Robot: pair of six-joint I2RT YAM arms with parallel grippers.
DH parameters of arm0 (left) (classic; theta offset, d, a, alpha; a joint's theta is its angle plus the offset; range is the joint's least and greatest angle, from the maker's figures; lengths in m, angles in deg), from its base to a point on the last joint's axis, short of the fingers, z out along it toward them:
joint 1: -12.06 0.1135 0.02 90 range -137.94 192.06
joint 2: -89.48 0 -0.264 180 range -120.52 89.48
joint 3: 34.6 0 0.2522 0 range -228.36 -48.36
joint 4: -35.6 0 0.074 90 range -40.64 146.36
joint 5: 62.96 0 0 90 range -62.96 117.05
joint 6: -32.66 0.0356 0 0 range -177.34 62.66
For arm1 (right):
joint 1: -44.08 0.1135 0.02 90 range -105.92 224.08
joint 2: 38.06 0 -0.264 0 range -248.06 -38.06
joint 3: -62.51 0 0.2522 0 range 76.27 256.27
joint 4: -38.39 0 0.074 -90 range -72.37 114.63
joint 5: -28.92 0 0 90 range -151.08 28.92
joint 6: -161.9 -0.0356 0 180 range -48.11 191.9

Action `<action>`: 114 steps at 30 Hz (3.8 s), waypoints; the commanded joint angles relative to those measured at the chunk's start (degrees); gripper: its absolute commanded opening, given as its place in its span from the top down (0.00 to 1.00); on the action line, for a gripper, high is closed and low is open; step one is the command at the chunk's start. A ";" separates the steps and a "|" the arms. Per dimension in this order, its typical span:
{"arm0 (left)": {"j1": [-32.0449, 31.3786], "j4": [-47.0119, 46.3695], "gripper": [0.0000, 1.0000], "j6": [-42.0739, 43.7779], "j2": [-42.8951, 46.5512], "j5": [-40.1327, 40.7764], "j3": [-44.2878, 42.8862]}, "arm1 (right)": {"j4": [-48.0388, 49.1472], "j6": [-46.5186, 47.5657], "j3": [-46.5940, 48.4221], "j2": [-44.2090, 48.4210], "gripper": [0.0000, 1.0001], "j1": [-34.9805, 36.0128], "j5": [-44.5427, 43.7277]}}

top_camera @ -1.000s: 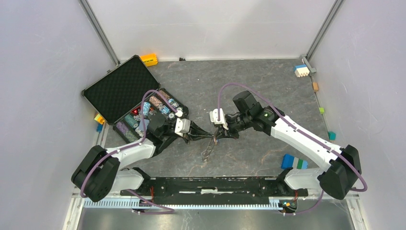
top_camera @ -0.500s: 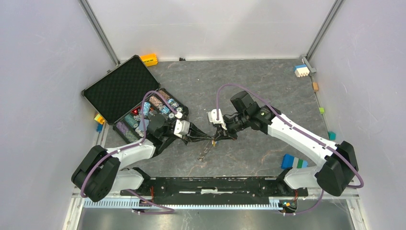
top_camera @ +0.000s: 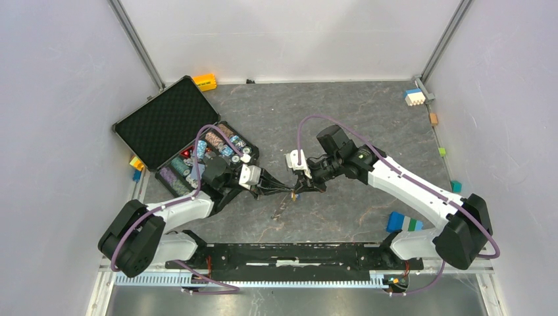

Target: Put the keys on the keyring

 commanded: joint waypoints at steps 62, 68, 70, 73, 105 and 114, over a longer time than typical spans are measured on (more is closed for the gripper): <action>1.12 -10.63 0.98 -6.32 1.24 6.28 0.63 | 12.43 -1.81 -6.19 4.72 0.96 -0.80 0.10; 1.20 -10.09 0.98 -5.42 1.67 7.18 1.06 | 11.51 -1.96 -6.22 5.00 0.88 -0.80 -1.20; 1.42 -9.95 0.98 -5.37 1.91 7.85 1.07 | 10.42 -1.33 -6.16 5.56 0.81 -0.80 -2.28; 1.82 -10.30 0.98 -6.12 1.91 8.54 1.08 | 9.78 -0.55 -6.51 7.26 0.73 -0.81 -3.69; 1.96 -17.77 0.98 -12.56 -2.73 9.27 1.43 | 17.96 -6.29 -5.68 8.80 0.73 -1.06 -1.21; 1.96 -17.28 0.98 -12.62 -2.81 9.45 1.27 | 18.78 -7.32 -5.77 7.69 0.75 -1.11 -0.11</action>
